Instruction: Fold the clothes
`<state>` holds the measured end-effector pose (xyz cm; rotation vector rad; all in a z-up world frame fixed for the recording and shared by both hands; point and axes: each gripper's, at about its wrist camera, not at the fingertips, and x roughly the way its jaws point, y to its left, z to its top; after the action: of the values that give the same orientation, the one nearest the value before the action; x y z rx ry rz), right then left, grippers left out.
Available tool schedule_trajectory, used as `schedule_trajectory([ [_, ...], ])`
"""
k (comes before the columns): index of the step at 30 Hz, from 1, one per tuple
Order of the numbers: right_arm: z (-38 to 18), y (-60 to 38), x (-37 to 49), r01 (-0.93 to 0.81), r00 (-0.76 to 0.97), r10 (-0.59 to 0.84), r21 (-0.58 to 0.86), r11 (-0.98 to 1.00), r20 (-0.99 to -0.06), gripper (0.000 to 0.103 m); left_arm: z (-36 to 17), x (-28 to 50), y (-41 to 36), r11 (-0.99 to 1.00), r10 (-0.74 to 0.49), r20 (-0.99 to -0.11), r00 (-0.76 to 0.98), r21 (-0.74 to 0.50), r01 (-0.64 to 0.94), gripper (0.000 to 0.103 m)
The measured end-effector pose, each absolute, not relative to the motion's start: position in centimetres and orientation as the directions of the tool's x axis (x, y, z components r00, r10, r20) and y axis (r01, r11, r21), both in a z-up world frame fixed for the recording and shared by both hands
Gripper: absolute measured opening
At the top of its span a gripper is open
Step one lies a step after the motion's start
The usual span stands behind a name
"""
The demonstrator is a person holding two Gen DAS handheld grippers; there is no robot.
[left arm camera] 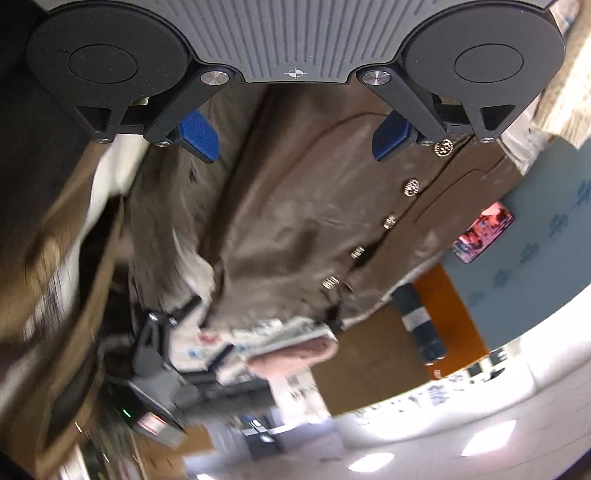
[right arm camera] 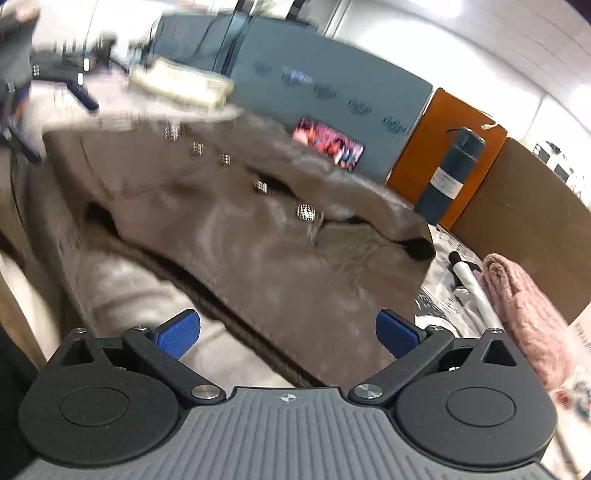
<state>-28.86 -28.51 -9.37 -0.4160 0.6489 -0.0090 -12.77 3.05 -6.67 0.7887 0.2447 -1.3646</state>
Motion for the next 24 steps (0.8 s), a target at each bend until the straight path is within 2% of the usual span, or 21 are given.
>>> schedule_trajectory([
  [5,-10.0,-28.6,-27.4,-0.132,0.795,-0.140,-0.393,0.910,-0.591,0.102,-8.5,-13.5,2.3,0.050,-0.721,-0.582,0.375,0.497,0.866,0.092],
  [8,-10.2,-28.4,-26.2,-0.150,0.811,-0.117,-0.397,0.905,-0.574,0.102,-8.9,-12.9,2.1,0.071,-0.730,-0.550,0.405,0.528,0.846,0.092],
  [10,-10.3,-28.2,-25.5,-0.156,0.825,-0.105,-0.403,0.902,-0.555,0.102,-8.9,-12.6,2.2,0.090,-0.743,-0.525,0.415,0.537,0.839,0.086],
  [12,-10.4,-28.1,-25.2,-0.155,0.838,-0.113,-0.430,0.890,-0.534,0.102,-8.8,-12.2,2.4,0.112,-0.754,-0.497,0.430,0.548,0.829,0.085],
  [15,-10.6,-29.0,-25.4,-0.070,0.838,-0.230,-0.515,0.854,-0.495,0.099,-8.7,-11.7,2.8,0.147,-0.755,-0.477,0.450,0.546,0.825,0.077],
  [17,-10.7,-29.7,-26.1,-0.001,0.823,-0.328,-0.580,0.815,-0.463,0.089,-8.7,-11.2,2.9,0.150,-0.759,-0.479,0.441,0.531,0.834,0.061],
  [18,-10.7,-30.0,-26.5,0.015,0.817,-0.357,-0.603,0.797,-0.452,0.075,-8.7,-11.0,2.8,0.145,-0.762,-0.484,0.431,0.521,0.841,0.045],
  [19,-10.6,-30.1,-26.8,0.012,0.817,-0.360,-0.611,0.792,-0.450,0.058,-8.6,-10.8,2.7,0.139,-0.762,-0.491,0.423,0.514,0.847,0.035],
  [20,-10.5,-30.1,-27.2,0.000,0.821,-0.347,-0.607,0.795,-0.454,0.049,-8.6,-10.6,2.6,0.134,-0.761,-0.498,0.415,0.506,0.852,0.032],
  [22,-10.0,-29.8,-27.6,-0.040,0.834,-0.298,-0.589,0.807,-0.465,0.015,-8.4,-10.4,2.5,0.123,-0.765,-0.508,0.396,0.488,0.864,0.016],
  [24,-10.0,-29.8,-28.0,-0.073,0.821,-0.271,-0.562,0.824,-0.503,0.007,-8.2,-10.4,2.7,0.114,-0.770,-0.519,0.371,0.460,0.880,0.010],
])
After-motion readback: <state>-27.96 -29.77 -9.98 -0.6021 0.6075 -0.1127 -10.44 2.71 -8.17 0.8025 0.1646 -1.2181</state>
